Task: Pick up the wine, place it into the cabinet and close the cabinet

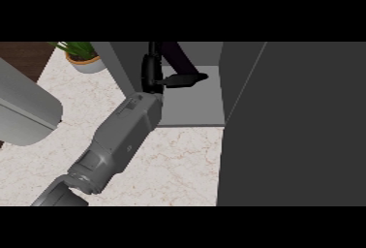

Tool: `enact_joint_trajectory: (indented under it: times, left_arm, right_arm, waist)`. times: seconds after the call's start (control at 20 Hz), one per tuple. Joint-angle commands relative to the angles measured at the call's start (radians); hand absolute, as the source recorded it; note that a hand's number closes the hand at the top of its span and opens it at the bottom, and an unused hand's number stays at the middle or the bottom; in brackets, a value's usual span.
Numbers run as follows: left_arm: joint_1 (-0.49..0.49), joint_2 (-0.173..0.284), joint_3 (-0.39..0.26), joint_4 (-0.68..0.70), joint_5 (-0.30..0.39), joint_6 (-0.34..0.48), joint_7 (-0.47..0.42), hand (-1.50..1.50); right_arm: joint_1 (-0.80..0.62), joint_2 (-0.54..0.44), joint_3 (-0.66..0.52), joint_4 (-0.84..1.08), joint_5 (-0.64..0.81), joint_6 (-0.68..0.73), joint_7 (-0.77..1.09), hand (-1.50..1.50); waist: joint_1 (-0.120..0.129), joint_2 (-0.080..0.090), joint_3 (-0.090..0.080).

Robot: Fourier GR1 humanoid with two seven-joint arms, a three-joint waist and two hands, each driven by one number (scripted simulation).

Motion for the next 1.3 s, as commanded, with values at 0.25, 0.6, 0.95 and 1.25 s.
enact_joint_trajectory:
  times: [0.25, 0.6, 0.95, 1.25]
  left_arm:
    - [0.151, 0.017, -0.046, -0.246, -0.037, -0.006, 0.039, -1.5]
    - [0.359, 0.055, -0.142, -0.595, -0.063, 0.024, 0.15, -1.5]
    - [0.59, 0.082, -0.242, -0.916, -0.09, 0.106, 0.229, -1.5]
    - [0.782, 0.139, -0.333, -1.153, -0.157, 0.156, 0.229, -1.5]
  right_arm:
    - [0.099, -0.037, -0.042, -0.229, -0.108, 0.001, 0.065, -1.5]
    - [0.049, -0.028, -0.016, -0.176, -0.059, -0.028, 0.063, -1.5]
    - [0.105, -0.043, 0.031, -0.214, -0.032, -0.023, 0.041, -1.5]
    - [0.11, -0.038, 0.089, -0.229, 0.004, -0.041, 0.046, -1.5]
  waist:
    - [0.011, -0.007, 0.001]
    - [0.029, -0.008, 0.001]
    - [0.019, -0.008, 0.001]
    - [0.011, -0.004, 0.0]
